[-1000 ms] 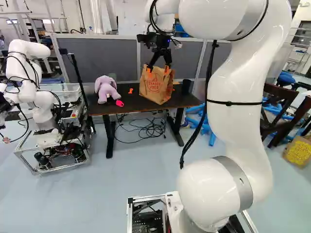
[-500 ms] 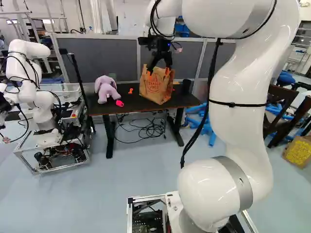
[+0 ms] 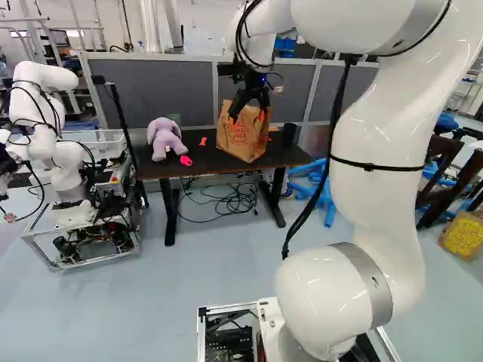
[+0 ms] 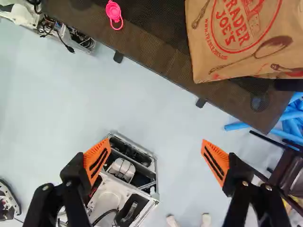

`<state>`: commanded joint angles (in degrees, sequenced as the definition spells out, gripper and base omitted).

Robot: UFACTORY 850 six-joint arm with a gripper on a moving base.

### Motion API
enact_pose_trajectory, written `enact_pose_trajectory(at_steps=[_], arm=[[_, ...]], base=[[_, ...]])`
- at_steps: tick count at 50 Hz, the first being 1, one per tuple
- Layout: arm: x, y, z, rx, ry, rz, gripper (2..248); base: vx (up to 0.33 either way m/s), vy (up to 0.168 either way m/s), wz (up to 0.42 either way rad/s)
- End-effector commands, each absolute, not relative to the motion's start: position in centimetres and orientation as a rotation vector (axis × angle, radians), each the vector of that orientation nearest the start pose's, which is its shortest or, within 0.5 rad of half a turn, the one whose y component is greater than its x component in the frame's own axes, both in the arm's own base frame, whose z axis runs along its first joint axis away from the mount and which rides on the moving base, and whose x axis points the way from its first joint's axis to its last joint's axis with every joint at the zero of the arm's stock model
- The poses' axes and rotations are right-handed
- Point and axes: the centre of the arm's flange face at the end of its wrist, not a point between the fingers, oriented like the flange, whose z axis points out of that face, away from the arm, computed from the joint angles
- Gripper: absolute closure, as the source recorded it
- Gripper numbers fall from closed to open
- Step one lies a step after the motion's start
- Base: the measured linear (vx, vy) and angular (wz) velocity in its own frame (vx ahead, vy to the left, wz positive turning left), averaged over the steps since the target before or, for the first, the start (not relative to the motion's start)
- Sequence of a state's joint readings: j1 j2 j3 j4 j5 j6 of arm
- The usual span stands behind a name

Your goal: Pick up the bag on the ground and place it on the table

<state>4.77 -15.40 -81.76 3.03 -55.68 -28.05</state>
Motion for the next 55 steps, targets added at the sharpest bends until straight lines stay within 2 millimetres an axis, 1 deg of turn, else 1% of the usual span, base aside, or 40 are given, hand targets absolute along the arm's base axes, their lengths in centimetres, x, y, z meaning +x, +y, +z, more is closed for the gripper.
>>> enact_pose_trajectory(at_steps=[15,29,42,55], arm=[[55.6,4.6,59.5,-3.027,-0.77,-0.431,3],[54.1,4.0,57.0,-3.04,-0.688,-0.578,3],[52.1,3.4,54.5,-3.041,-0.603,-0.73,3],[49.8,2.7,51.8,-3.025,-0.513,-0.891,3]], base=[[0.0,0.0,0.0],[0.0,0.0,0.0],[0.0,0.0,0.0],[0.0,0.0,0.0]])
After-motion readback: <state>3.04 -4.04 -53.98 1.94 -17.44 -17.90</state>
